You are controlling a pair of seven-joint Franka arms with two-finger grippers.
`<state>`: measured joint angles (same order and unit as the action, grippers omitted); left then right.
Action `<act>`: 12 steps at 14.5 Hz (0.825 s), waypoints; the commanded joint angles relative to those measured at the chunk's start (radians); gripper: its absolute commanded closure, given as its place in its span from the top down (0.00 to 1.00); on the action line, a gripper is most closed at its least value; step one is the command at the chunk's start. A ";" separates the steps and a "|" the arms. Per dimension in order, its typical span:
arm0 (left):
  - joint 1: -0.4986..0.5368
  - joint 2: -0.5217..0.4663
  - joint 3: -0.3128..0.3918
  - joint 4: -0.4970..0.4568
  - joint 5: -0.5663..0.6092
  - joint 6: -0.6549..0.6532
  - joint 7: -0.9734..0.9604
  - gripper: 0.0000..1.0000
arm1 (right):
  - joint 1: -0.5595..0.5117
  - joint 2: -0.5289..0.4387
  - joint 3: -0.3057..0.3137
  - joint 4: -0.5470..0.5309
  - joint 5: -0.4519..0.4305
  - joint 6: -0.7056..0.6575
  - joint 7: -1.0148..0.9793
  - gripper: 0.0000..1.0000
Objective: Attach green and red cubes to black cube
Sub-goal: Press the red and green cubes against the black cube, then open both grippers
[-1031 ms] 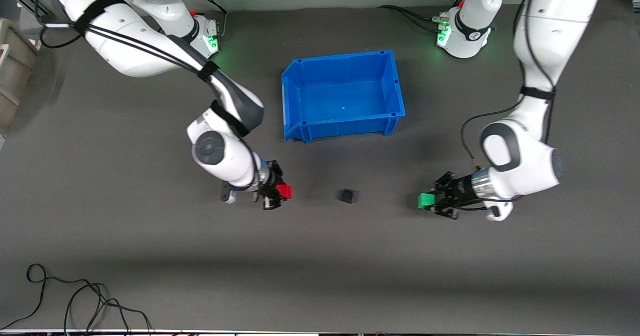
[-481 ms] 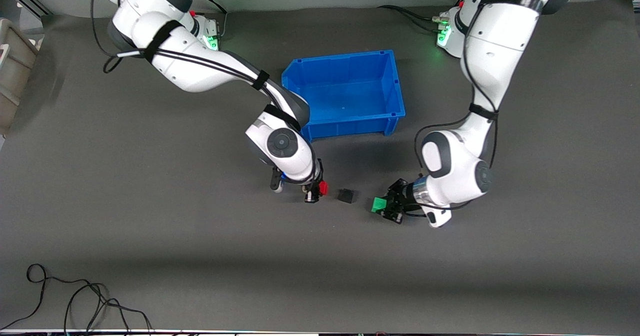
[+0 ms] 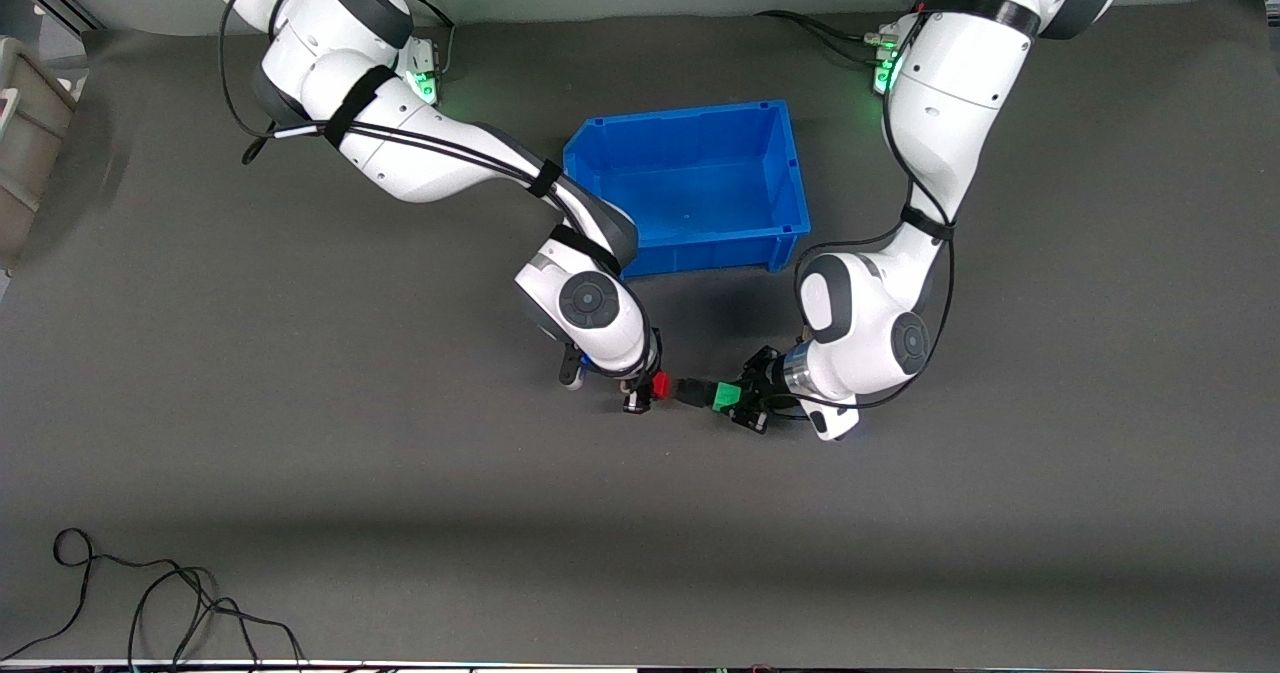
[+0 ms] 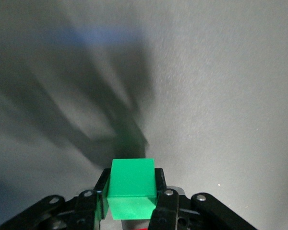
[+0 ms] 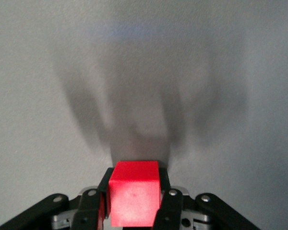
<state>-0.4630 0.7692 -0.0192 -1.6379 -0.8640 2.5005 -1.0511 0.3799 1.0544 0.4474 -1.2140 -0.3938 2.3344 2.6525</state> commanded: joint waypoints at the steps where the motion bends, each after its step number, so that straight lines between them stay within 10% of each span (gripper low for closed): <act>1: -0.028 0.016 0.018 0.026 -0.010 0.014 -0.026 0.00 | 0.022 0.032 -0.009 0.070 -0.030 -0.026 0.043 0.23; 12: -0.056 0.035 0.018 0.067 0.000 0.043 -0.271 0.00 | 0.048 0.062 -0.007 0.106 -0.030 -0.018 0.069 0.23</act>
<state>-0.4956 0.7863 -0.0186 -1.6023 -0.8635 2.5260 -1.2592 0.3982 1.0891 0.4471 -1.1589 -0.3939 2.3333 2.6780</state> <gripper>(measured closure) 0.634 0.612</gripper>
